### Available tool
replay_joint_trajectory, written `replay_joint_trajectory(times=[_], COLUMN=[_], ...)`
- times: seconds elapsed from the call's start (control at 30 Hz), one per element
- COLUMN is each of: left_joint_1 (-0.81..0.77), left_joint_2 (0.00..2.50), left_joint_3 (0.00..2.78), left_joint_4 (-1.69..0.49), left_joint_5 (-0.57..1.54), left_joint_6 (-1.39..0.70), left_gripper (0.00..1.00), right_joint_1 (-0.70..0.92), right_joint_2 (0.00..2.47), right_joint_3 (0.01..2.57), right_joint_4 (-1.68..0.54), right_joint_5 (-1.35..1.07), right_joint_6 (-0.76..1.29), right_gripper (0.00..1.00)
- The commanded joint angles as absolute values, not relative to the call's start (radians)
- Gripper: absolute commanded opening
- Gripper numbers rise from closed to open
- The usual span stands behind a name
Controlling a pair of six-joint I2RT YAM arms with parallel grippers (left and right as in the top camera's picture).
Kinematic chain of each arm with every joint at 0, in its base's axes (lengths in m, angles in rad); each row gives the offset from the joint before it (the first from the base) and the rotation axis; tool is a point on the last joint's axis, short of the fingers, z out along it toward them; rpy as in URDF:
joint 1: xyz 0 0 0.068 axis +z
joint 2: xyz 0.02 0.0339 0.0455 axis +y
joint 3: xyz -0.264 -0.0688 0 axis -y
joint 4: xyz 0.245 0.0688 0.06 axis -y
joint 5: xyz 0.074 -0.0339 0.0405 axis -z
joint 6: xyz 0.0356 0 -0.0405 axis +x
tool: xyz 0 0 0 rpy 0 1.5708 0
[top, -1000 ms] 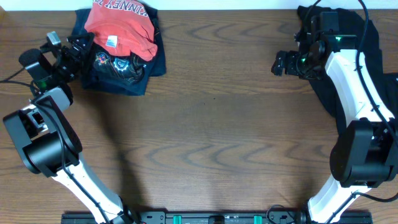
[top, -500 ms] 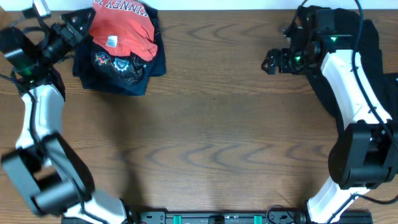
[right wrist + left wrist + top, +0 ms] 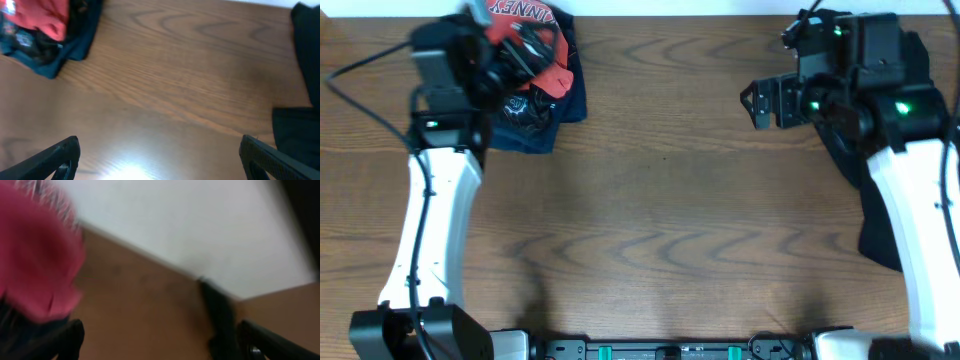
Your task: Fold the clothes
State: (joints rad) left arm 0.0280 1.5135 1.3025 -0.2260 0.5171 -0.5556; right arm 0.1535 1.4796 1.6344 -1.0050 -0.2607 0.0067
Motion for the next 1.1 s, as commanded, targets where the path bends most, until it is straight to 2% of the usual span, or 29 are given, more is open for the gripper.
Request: replay_joint_trajectory(times=[0.0, 0.1, 0.2, 0.73, 0.93, 1.07], left_joint_1=[-0.022, -0.082, -0.123, -0.134, -0.134, -0.134], left_joint_2=[1.510, 1.523, 1.545, 1.587, 1.587, 1.587], left_joint_3=[1.298, 1.273, 1.257, 1.256, 1.256, 1.256], left_joint_4=[-0.363, -0.484, -0.570, -0.617, -0.617, -0.617], left_joint_5=[0.237, 0.051, -0.038, -0.042, -0.042, -0.042], left_joint_6=[-0.466, -0.464, -0.464, -0.464, -0.464, -0.464], left_gripper=[0.98, 0.98, 0.98, 0.98, 0.98, 0.98], right_joint_1=[0.187, 0.204, 0.207, 0.206, 0.203, 0.167], right_joint_2=[1.432, 1.405, 1.398, 1.384, 1.224, 1.047], right_joint_3=[1.649, 1.649, 1.649, 1.645, 1.591, 1.424], right_joint_4=[-1.021, -1.026, -1.025, -1.030, -1.113, -0.946], right_joint_5=[-0.346, -0.397, -0.396, -0.392, -0.390, -0.303], right_joint_6=[0.067, 0.085, 0.085, 0.085, 0.081, 0.054], right_gripper=[0.99, 0.99, 0.99, 0.99, 0.99, 0.99])
